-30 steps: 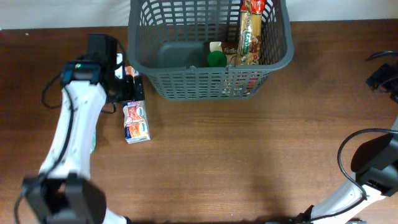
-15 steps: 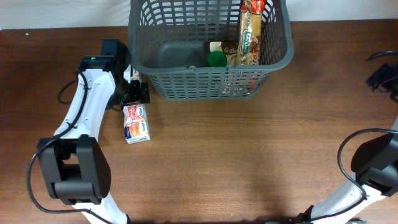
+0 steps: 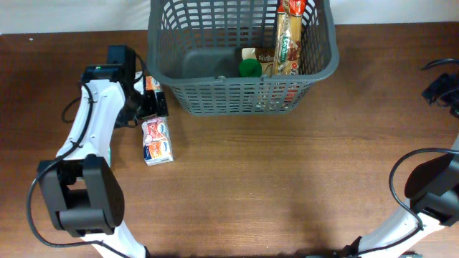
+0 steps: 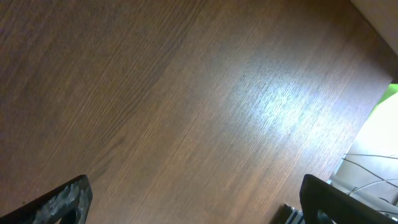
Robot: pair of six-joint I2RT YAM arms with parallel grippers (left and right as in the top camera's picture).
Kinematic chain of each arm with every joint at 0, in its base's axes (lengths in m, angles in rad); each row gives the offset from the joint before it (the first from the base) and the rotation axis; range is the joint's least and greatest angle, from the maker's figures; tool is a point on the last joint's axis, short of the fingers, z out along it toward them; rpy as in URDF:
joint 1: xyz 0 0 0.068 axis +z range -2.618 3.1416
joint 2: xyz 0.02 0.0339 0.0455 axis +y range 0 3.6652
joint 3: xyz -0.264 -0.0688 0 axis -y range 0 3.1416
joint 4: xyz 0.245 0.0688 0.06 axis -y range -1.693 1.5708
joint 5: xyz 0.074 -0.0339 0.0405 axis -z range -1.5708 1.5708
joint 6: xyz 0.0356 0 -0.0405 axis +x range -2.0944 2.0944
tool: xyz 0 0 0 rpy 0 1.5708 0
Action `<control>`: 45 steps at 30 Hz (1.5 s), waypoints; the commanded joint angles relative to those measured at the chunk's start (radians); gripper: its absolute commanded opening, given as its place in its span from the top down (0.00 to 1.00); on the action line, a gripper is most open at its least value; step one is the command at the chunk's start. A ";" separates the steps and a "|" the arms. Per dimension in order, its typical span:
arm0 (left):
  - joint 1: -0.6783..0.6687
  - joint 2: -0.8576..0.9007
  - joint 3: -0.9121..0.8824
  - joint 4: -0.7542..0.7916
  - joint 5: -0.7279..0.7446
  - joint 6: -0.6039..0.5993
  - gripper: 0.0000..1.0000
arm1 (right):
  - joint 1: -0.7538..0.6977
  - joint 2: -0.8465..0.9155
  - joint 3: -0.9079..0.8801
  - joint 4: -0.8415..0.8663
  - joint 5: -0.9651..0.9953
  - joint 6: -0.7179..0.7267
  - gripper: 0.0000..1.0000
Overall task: Pack container
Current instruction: 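Move the left gripper over the Kleenex tissue pack, then lower the left gripper and close it on the tissue pack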
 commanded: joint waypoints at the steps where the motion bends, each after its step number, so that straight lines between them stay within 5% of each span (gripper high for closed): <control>1: 0.018 0.016 0.008 0.005 0.027 -0.025 0.01 | -0.005 0.003 -0.006 0.003 0.002 0.016 0.01; 45: 0.006 0.158 0.008 0.054 0.001 -0.122 0.01 | -0.005 0.003 -0.006 0.003 0.002 0.016 0.01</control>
